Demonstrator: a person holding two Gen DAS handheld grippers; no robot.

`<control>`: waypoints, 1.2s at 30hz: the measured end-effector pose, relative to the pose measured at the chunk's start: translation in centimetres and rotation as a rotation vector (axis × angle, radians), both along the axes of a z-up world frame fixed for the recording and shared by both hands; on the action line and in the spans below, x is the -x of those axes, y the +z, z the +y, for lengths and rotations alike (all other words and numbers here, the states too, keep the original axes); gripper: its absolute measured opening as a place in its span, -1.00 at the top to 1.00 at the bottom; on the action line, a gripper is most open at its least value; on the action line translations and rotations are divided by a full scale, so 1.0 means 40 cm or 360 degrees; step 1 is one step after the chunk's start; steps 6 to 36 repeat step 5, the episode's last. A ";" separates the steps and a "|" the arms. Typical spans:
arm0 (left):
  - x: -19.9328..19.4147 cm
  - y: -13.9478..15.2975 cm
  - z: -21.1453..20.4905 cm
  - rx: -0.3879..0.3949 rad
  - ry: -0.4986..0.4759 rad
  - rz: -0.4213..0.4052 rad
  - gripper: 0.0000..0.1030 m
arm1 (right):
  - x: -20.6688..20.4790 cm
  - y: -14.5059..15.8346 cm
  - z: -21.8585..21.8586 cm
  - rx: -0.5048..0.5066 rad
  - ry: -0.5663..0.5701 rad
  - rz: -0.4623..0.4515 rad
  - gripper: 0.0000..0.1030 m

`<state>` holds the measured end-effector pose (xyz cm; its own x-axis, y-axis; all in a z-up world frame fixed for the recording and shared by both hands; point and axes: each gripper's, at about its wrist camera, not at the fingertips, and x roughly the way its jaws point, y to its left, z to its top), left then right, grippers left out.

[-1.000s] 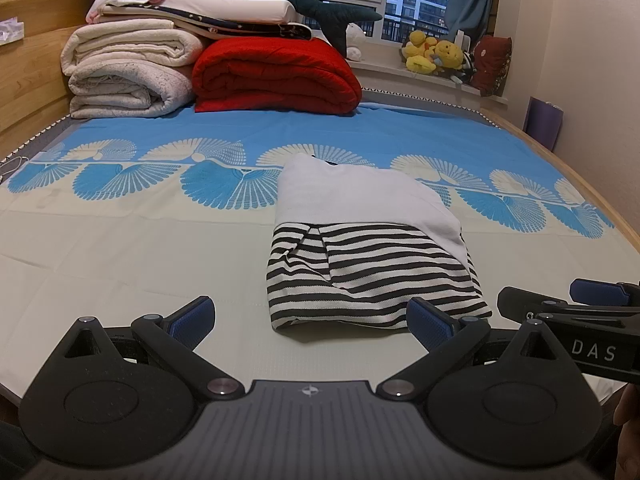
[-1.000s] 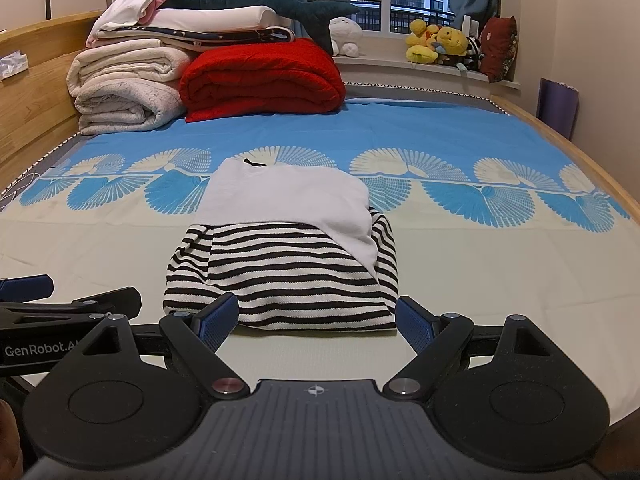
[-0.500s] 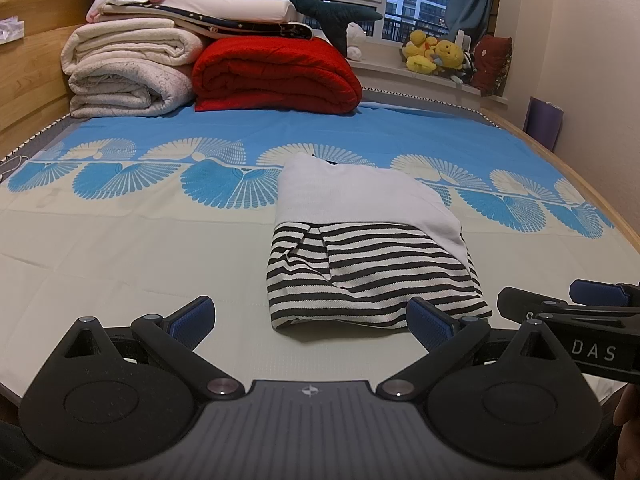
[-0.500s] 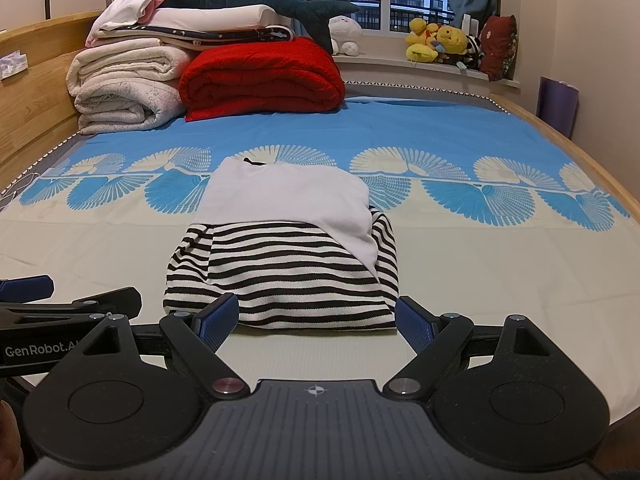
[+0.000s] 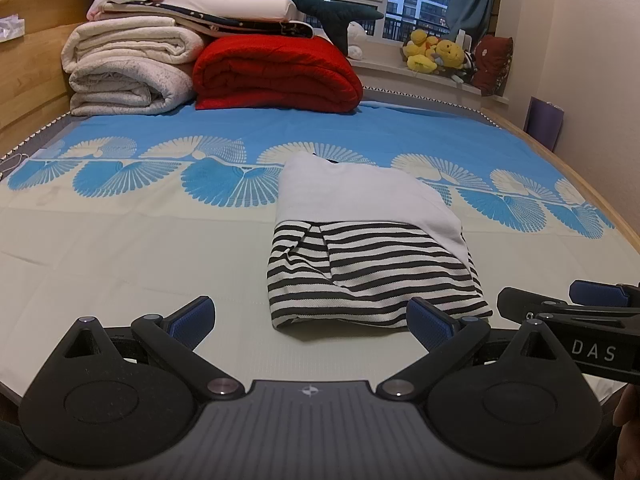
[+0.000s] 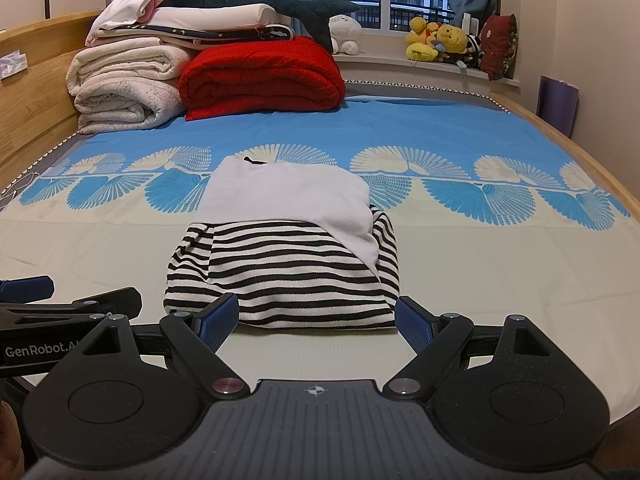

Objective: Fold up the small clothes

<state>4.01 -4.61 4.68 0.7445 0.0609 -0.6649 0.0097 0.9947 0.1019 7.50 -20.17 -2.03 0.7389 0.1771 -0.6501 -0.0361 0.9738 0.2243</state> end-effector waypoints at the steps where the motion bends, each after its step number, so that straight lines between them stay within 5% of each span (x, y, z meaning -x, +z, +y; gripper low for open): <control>1: 0.000 0.000 0.001 0.0000 -0.0002 -0.0001 -0.98 | 0.000 0.000 0.000 0.0000 0.0000 0.0000 -0.67; 36: 0.000 0.001 0.001 -0.0002 0.0000 -0.0001 -0.98 | 0.000 0.000 0.000 -0.0001 0.0002 0.0000 -0.67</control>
